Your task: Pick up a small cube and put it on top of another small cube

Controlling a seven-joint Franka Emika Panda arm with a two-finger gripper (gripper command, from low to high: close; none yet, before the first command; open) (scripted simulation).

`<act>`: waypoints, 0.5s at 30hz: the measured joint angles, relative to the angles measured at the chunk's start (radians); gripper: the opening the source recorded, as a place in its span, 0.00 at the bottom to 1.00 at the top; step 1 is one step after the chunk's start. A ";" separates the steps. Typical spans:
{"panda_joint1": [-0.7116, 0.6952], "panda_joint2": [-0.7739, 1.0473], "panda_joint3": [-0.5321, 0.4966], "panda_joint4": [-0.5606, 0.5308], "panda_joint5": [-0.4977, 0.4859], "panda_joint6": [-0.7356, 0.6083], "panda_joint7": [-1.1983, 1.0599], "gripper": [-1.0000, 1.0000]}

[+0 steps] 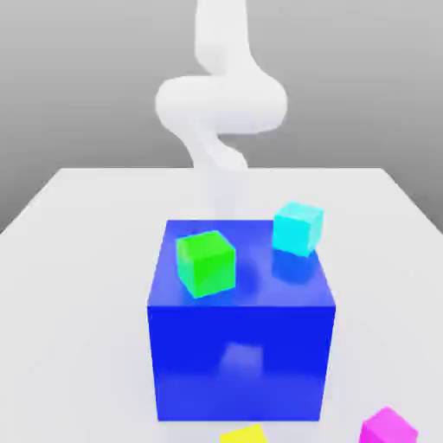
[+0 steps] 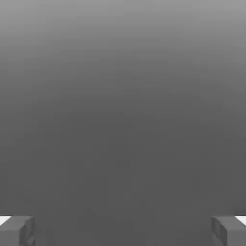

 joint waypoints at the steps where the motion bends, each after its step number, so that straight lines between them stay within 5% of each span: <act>1: 0.014 0.040 -0.002 0.003 0.009 0.010 -0.013 0.50; 15: 0.155 0.551 0.032 0.036 0.092 0.142 -0.156 0.50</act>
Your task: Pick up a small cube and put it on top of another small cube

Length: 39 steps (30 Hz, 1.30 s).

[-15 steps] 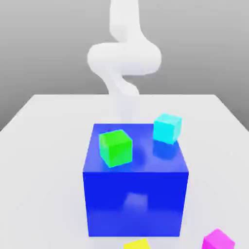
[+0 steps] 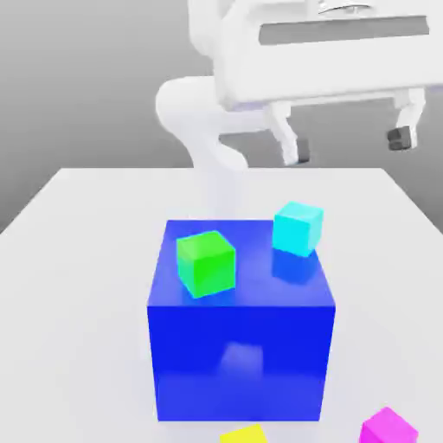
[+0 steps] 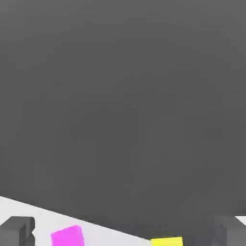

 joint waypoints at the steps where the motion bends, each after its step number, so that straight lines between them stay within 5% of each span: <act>1: 0.008 0.036 0.006 0.002 -0.001 0.010 -0.006 0.50; 19: 0.164 0.681 0.016 0.062 -0.161 0.254 0.019 0.50; 20: 0.165 0.703 0.014 0.066 -0.163 0.271 0.020 0.00; 27: 0.165 0.702 0.015 0.066 -0.163 0.269 0.020 0.00; 39: 0.054 0.307 0.017 -0.002 -0.005 -0.019 -0.060 0.00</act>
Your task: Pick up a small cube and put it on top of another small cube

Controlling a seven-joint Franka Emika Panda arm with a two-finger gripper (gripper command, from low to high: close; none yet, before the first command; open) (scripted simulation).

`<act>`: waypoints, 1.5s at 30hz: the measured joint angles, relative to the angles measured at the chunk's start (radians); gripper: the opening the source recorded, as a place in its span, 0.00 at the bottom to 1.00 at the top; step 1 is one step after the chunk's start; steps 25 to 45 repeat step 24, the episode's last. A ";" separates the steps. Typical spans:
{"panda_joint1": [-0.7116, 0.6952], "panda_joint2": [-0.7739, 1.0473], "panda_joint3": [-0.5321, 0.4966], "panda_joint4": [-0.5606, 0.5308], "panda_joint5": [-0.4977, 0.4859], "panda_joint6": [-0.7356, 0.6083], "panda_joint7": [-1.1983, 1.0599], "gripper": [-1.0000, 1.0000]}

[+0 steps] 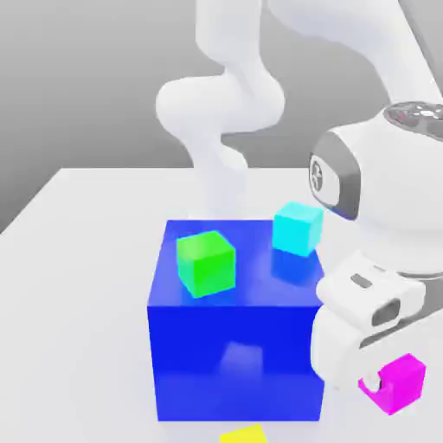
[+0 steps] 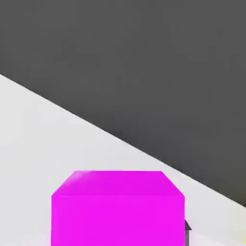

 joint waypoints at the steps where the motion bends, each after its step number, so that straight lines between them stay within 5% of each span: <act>1: -0.014 -0.036 -0.008 -0.009 0.009 -0.026 -0.003 0.00; 10: -0.131 -0.359 -0.065 -0.088 0.011 -0.260 0.021 0.00; 16: -0.225 -0.563 -0.088 -0.172 -0.088 -0.410 0.092 0.00; 20: -0.249 -0.532 -0.082 -0.271 -0.116 -0.298 0.105 0.00; 21: -0.250 -0.519 -0.082 -0.293 -0.117 -0.264 0.105 1.00; 45: -0.250 -0.519 -0.082 -0.293 -0.117 -0.264 0.105 1.00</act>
